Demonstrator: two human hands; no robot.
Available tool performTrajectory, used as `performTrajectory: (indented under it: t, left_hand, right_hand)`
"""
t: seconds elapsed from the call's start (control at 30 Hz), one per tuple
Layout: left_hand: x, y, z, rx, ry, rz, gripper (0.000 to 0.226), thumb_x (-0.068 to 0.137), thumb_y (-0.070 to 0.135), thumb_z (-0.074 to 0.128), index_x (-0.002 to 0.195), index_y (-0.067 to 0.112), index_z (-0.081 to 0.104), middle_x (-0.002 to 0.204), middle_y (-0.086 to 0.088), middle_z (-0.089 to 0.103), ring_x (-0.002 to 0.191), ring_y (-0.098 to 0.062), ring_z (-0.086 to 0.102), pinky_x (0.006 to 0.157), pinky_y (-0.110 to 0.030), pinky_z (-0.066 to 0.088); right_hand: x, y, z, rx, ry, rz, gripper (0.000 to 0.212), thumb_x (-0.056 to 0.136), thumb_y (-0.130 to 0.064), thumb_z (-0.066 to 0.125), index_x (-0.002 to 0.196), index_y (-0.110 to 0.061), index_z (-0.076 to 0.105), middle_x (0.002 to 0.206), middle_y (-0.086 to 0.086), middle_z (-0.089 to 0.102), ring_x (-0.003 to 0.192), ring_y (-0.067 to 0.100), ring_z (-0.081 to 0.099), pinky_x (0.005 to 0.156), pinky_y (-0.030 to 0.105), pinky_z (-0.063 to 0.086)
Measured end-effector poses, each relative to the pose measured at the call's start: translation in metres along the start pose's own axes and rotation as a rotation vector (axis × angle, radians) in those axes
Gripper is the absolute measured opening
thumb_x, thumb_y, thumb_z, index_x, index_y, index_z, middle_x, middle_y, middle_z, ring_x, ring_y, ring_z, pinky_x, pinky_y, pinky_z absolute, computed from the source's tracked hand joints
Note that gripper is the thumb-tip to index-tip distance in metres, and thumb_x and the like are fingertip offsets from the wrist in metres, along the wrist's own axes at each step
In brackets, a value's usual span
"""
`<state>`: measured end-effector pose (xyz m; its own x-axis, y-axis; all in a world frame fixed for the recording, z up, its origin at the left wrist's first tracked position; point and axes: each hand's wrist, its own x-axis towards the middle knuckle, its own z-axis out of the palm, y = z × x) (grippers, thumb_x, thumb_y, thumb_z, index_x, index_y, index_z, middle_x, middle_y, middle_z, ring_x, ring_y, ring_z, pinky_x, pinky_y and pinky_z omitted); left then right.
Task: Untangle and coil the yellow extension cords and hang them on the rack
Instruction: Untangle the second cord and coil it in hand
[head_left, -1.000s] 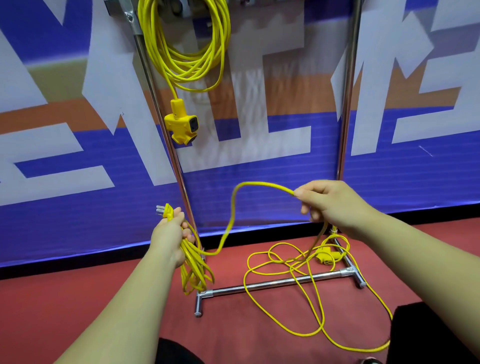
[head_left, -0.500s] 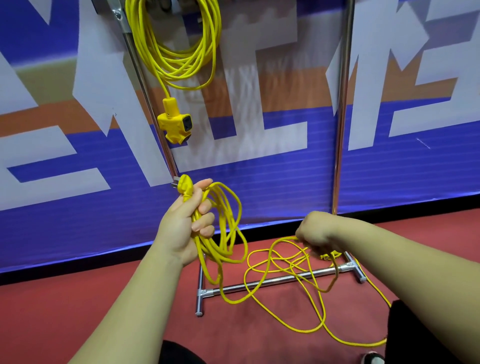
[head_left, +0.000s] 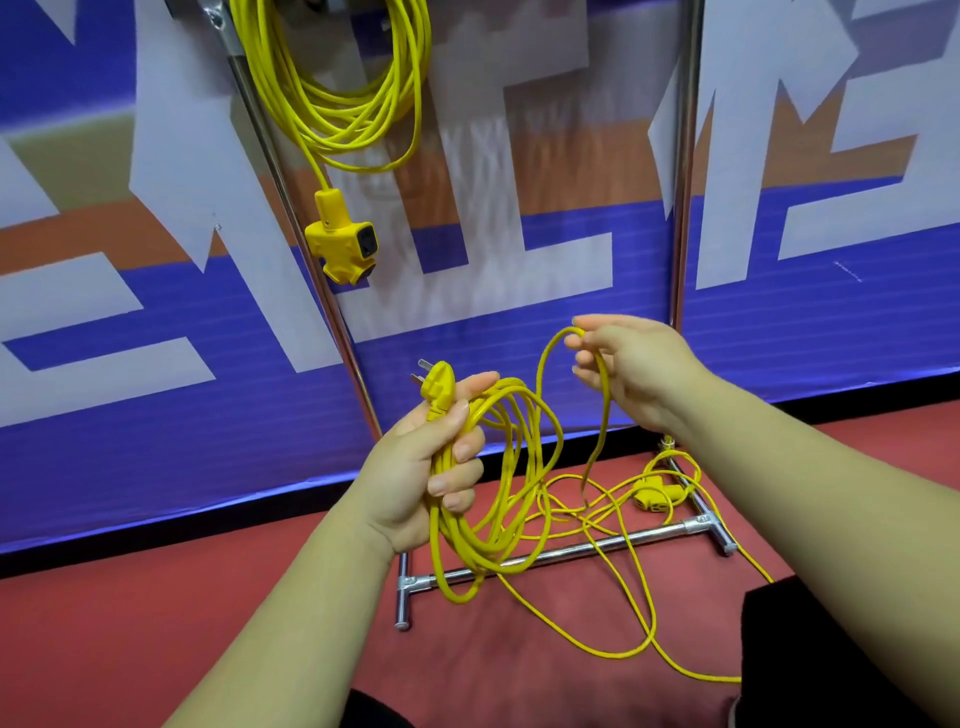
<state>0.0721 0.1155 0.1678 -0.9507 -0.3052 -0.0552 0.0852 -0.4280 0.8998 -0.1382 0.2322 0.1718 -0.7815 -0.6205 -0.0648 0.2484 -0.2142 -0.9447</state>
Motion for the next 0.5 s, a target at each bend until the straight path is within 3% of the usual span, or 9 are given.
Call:
performTrajectory:
  t: [0.1, 0.2, 0.33, 0.5]
  left_hand:
    - [0.0, 0.001, 0.001, -0.01, 0.008, 0.006, 0.044, 0.096, 0.028, 0.05, 0.138, 0.03, 0.058, 0.066, 0.0, 0.039, 0.037, -0.004, 0.03, 0.036, -0.018, 0.032]
    - [0.002, -0.002, 0.001, -0.003, 0.035, 0.01, 0.046, 0.096, 0.03, 0.049, 0.141, 0.037, 0.054, 0.067, -0.002, 0.042, 0.038, -0.006, 0.032, 0.038, -0.018, 0.033]
    - [0.003, -0.006, 0.002, 0.032, 0.039, -0.014, 0.044, 0.098, 0.035, 0.047, 0.141, 0.046, 0.049, 0.068, -0.005, 0.044, 0.039, -0.009, 0.033, 0.04, -0.02, 0.034]
    - [0.005, -0.012, 0.004, 0.112, 0.044, -0.024, 0.044, 0.099, 0.034, 0.048, 0.141, 0.048, 0.047, 0.069, -0.006, 0.046, 0.041, -0.012, 0.033, 0.042, -0.023, 0.034]
  right_hand:
    - [-0.013, -0.013, 0.006, -0.141, -0.135, -0.047, 0.02, 0.093, -0.003, 0.061, 0.11, -0.012, 0.066, 0.089, 0.005, 0.073, 0.063, 0.011, 0.06, 0.066, 0.026, 0.056]
    - [-0.021, -0.018, 0.011, -0.452, -0.246, -0.189, 0.014, 0.094, -0.004, 0.059, 0.105, -0.012, 0.057, 0.087, 0.005, 0.075, 0.058, 0.011, 0.059, 0.059, 0.029, 0.052]
    - [-0.03, -0.015, 0.017, -0.877, -0.397, -0.432, 0.015, 0.094, -0.011, 0.061, 0.096, -0.017, 0.047, 0.083, 0.005, 0.074, 0.061, 0.015, 0.064, 0.063, 0.038, 0.052]
    - [-0.033, -0.012, 0.018, -0.912, -0.46, -0.528, 0.021, 0.094, -0.016, 0.063, 0.089, -0.025, 0.044, 0.082, 0.013, 0.069, 0.069, 0.029, 0.064, 0.069, 0.051, 0.054]
